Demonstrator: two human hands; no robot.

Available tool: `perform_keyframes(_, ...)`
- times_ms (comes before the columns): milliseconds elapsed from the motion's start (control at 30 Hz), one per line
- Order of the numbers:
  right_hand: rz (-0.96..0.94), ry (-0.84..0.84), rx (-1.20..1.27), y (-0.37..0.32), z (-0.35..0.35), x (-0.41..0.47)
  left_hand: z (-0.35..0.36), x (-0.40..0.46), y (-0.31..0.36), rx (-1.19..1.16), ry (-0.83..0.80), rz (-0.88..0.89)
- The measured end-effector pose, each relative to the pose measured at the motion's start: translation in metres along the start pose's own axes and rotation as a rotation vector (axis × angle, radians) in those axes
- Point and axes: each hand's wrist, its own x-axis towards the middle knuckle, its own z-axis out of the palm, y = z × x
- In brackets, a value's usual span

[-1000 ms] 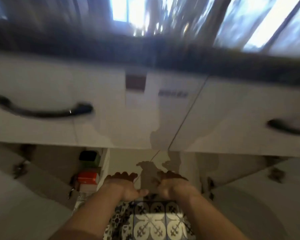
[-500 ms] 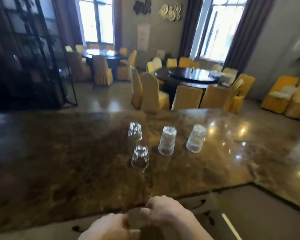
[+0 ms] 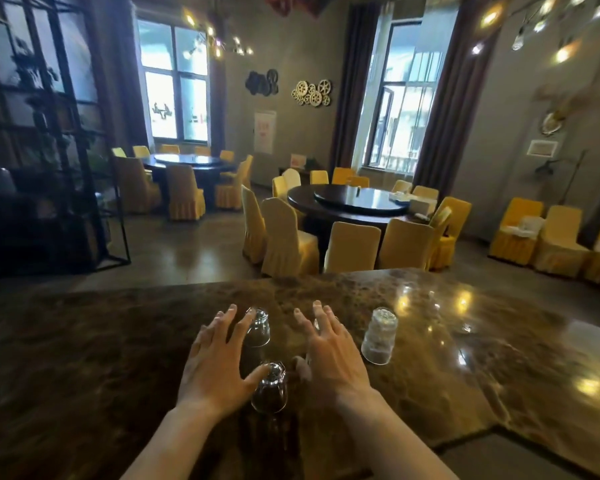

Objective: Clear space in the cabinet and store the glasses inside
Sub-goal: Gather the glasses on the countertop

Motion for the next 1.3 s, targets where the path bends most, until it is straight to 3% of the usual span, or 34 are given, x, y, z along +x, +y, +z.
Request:
perform_keyframes(267, -0.041, -0.213, -0.162, 0.066, 0.037, 0.059, 0.068, 0.030, 0.007, 0.012, -0.316, -0.039)
perform_keyframes(433, -0.233, -0.434, -0.314, 0.096, 0.051, 0.107, 0.100, 0.062, 0.015, 0.253, -0.659, -0.006)
perform_keyframes(500, -0.306, -0.499, -0.361, 0.102, 0.058, 0.121, 0.107, 0.071, 0.017, 0.334, -0.712, 0.005)
perform_keyframes(600, -0.397, -0.462, -0.429, 0.103, 0.067, 0.134, 0.106, 0.076, 0.013, 0.312, -0.690, -0.034)
perform_keyframes(700, -0.404, -0.419, -0.374, 0.110, 0.066, 0.150, 0.099, 0.071, 0.010, 0.017, -0.555, -0.269)
perform_keyframes(867, -0.027, -0.177, 0.219, 0.145, 0.065, 0.157, 0.105, 0.059, 0.008, -0.678, -0.238, -0.639)
perform_keyframes(967, 0.354, -0.030, 0.687, 0.152, 0.075, 0.151, 0.118, 0.059, 0.017, -0.790, -0.184, -0.628)
perform_keyframes(1067, 0.502, -0.121, 1.077, 0.153, 0.092, 0.155, 0.133, 0.060, 0.026, -0.750, -0.183, -0.544)
perform_keyframes(1300, 0.385, -0.056, 0.900, 0.154, 0.126, 0.160, 0.156, 0.064, 0.041, -0.670, -0.212, -0.405)
